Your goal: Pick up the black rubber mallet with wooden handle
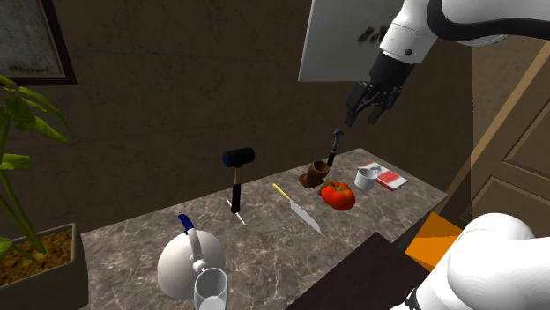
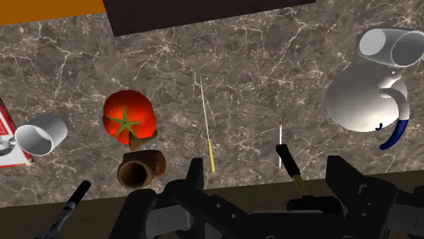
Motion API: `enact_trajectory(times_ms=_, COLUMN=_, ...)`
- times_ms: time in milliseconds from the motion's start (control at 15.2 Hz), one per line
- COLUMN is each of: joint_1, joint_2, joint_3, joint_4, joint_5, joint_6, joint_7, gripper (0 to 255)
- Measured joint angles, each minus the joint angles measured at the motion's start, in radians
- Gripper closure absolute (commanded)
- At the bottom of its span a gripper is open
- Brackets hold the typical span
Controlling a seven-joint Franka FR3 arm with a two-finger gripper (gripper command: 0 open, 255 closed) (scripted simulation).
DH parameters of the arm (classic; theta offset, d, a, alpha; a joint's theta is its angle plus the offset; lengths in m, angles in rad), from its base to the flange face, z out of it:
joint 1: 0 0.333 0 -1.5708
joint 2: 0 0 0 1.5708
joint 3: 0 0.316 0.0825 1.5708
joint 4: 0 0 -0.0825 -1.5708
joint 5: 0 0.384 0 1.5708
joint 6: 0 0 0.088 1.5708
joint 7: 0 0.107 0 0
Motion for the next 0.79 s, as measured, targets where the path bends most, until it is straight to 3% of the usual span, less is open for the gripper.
enact_trajectory(times_ms=264, joint_1=-0.014, joint_2=0.051, joint_3=0.043, joint_4=0.001, joint_5=0.02, joint_6=0.04, joint_7=0.083, gripper=0)
enact_trajectory(times_ms=792, joint_1=-0.076, joint_2=0.324, joint_3=0.194, joint_4=0.091, joint_5=0.055, joint_6=0.188, joint_7=0.403, gripper=0)
